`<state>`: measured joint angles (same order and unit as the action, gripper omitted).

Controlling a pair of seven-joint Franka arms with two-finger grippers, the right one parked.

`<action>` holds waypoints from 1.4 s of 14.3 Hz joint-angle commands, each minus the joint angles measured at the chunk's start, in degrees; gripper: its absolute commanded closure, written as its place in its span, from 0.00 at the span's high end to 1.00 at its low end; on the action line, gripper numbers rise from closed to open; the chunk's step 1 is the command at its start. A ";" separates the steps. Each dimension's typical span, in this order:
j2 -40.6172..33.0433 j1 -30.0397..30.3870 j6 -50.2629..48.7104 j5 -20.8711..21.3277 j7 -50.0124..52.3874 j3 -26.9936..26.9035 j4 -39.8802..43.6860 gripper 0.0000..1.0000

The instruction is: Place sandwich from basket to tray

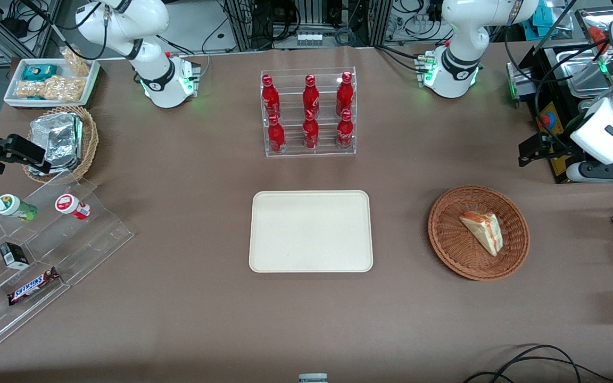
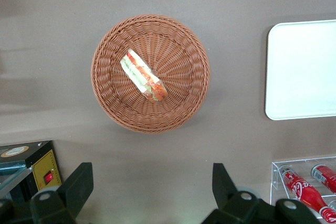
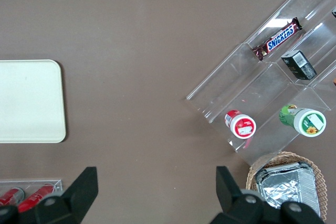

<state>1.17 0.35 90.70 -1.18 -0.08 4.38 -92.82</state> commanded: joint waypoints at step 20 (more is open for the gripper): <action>7.62 0.97 14.39 1.71 0.60 0.02 -13.15 1.00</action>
<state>10.10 0.65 100.86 -0.22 -0.03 4.03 -101.08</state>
